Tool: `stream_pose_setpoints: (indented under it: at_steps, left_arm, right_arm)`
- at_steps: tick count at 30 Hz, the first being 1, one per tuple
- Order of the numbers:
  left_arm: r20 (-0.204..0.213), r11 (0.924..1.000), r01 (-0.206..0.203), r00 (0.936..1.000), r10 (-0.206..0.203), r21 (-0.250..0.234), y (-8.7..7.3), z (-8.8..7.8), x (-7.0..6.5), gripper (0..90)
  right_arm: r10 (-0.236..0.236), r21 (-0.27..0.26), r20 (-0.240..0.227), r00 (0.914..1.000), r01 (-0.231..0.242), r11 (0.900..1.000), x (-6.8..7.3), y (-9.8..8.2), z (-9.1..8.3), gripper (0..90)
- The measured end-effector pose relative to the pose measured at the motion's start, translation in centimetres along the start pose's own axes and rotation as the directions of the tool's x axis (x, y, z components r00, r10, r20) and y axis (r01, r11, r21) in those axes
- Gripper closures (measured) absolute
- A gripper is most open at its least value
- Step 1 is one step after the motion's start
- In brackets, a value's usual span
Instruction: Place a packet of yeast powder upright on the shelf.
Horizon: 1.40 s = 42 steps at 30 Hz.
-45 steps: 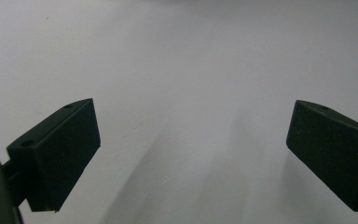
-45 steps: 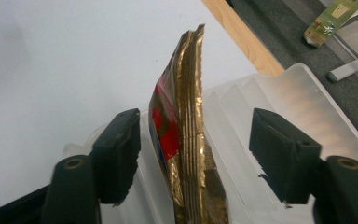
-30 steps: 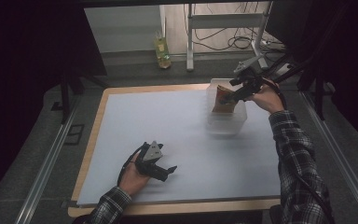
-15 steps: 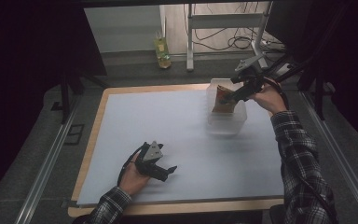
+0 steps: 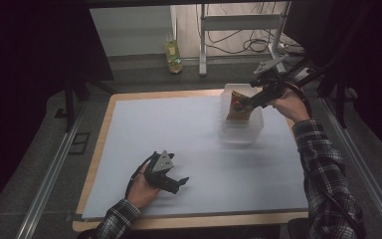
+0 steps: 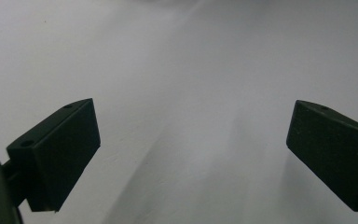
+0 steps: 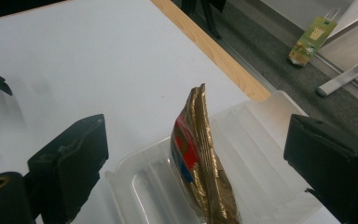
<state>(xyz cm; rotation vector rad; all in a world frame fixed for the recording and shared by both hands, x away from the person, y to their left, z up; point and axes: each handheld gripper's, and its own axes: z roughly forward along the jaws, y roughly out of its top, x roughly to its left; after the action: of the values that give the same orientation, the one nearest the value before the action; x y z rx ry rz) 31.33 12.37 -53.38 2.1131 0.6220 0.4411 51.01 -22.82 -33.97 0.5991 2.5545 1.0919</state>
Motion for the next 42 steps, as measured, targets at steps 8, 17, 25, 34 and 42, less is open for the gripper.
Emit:
stream_pose_setpoints:
  at_steps: [8, 17, 25, 34, 42]
  left_arm:
    - [-0.003, 0.9998, 0.008, 1.0000, -0.008, -0.016, 0.1, -0.2, 0.1, 2.3]
    - [-0.009, 0.9998, 0.006, 0.9999, -0.007, -0.016, 0.2, -0.3, 0.1, 2.7]
    - [-0.010, 0.9999, 0.007, 0.9999, -0.007, -0.015, 0.1, -0.2, 0.0, 2.1]
    - [-0.014, 0.9999, 0.010, 0.9998, -0.010, -0.002, 0.1, 0.0, 0.0, 0.9]
    - [-0.018, 0.9999, 0.010, 0.9998, -0.010, 0.004, 0.0, 0.0, 0.0, 0.2]
  right_arm:
    - [0.000, -0.015, -0.006, 1.0000, -0.001, 1.000, 0.9, 0.1, -0.8, 5.2]
    - [-0.001, -0.034, -0.037, 0.9993, -0.001, 0.999, 2.4, -0.6, -0.6, 2.7]
    - [0.019, -0.050, -0.044, 0.9988, -0.021, 0.999, 3.2, -1.2, -1.0, 1.9]
    - [0.018, -0.057, -0.035, 0.9992, -0.020, 0.998, 4.3, -1.9, -1.9, 0.3]
    - [0.028, -0.061, -0.039, 0.9989, -0.030, 0.998, 5.1, -2.6, -2.7, 0.0]
